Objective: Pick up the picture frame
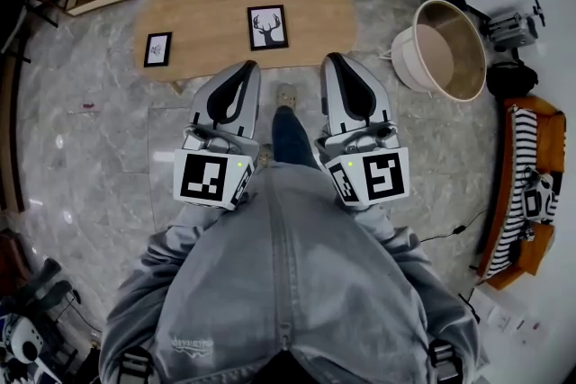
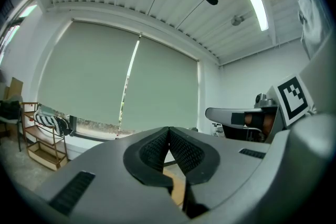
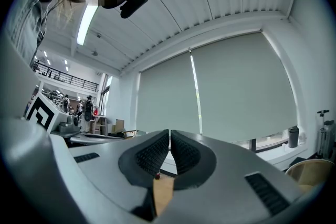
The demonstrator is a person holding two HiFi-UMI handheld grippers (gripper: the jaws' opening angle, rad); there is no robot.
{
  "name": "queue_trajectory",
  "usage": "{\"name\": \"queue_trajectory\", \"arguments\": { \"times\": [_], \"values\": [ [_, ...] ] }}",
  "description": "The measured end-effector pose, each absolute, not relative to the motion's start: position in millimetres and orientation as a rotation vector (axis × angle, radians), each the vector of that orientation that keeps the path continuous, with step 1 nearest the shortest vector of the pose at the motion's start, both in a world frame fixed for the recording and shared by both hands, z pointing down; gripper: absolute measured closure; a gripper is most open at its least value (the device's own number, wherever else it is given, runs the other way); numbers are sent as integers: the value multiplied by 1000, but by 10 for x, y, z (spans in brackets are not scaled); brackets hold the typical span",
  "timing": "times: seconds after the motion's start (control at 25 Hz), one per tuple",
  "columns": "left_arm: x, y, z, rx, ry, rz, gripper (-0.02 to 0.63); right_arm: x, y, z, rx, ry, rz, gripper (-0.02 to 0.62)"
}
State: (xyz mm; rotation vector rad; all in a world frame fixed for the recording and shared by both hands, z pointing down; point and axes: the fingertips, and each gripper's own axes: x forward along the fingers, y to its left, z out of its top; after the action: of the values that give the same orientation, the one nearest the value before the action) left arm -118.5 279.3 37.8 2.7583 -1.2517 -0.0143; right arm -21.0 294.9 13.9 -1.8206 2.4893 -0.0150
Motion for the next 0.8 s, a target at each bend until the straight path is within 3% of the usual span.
{"name": "queue_trajectory", "arguments": {
  "times": [0.8],
  "values": [
    [-412, 264, 563, 2672, -1437, 4, 588, 475, 320, 508, -1653, 2644, -90, 561]
  ]
}}
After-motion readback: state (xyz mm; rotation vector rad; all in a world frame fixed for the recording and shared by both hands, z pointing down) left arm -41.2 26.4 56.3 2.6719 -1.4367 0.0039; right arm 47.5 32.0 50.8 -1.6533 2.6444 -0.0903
